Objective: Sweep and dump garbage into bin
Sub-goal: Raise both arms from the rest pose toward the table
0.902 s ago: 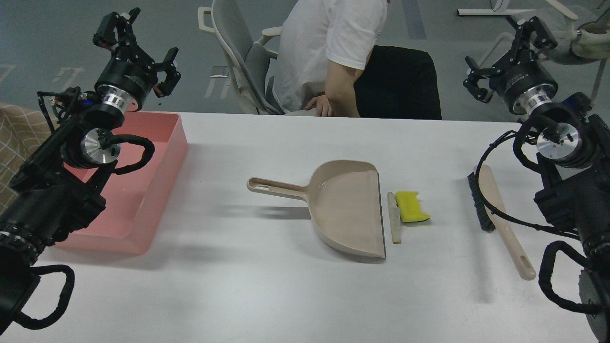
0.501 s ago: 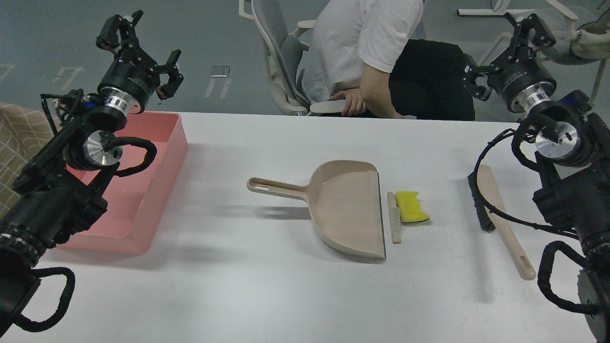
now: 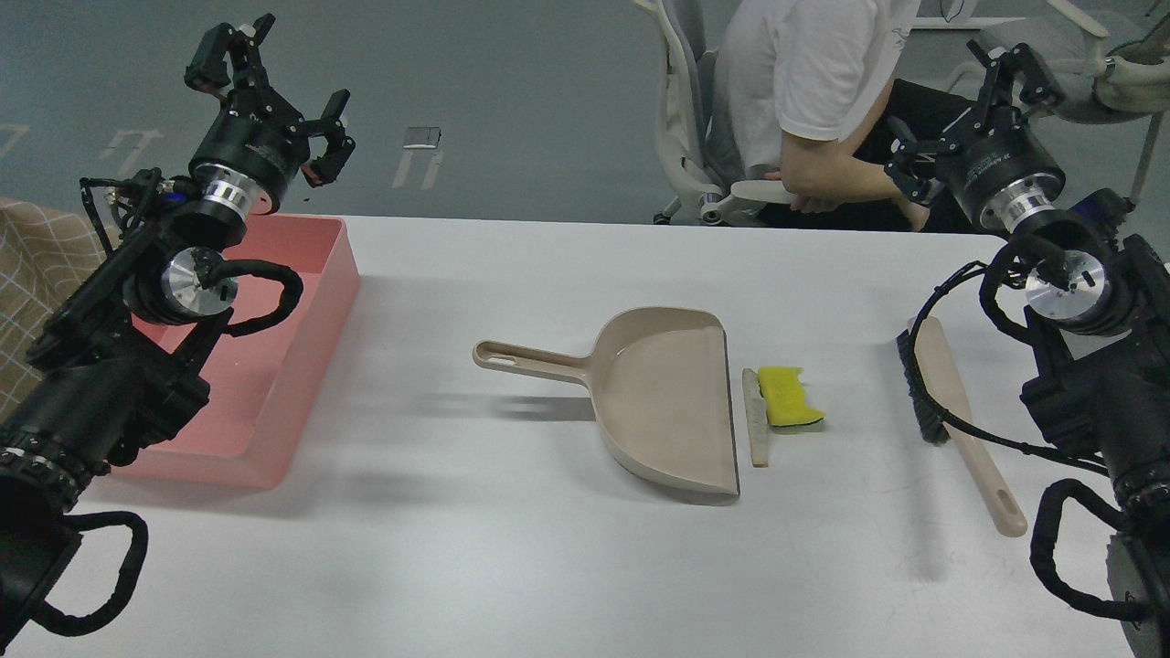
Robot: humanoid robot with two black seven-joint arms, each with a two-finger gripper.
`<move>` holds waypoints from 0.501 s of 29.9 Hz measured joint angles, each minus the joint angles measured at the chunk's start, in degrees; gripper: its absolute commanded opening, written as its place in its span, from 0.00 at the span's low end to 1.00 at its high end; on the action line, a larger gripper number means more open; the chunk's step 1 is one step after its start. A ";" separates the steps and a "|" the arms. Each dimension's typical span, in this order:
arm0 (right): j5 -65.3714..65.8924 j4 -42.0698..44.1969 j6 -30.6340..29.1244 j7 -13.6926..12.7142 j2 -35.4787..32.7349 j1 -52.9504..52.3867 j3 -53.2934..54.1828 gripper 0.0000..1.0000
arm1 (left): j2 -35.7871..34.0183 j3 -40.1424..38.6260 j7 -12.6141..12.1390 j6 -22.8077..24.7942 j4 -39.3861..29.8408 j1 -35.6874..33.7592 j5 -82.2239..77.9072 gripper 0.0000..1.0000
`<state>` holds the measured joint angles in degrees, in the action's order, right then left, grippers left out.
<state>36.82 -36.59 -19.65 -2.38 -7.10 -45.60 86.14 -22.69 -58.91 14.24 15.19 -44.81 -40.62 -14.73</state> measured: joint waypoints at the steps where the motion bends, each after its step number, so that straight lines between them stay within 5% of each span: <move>1: 0.00 -0.81 -0.02 0.02 0.00 0.40 0.00 1.00 | 0.01 0.27 0.00 -0.03 -0.56 0.23 -0.06 0.98; 6: 0.00 -5.52 -0.05 0.10 -0.69 3.40 0.20 1.00 | -0.55 0.96 0.01 -0.35 -6.52 4.14 -0.71 0.98; 15: 0.06 -11.97 -0.05 0.12 -3.12 9.99 0.45 1.00 | -11.41 2.73 0.01 -5.64 -33.22 19.07 -4.98 0.97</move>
<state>36.89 -48.56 -19.70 -2.26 -10.21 -35.61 86.59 -34.11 -56.18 14.25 9.55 -78.03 -21.55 -19.72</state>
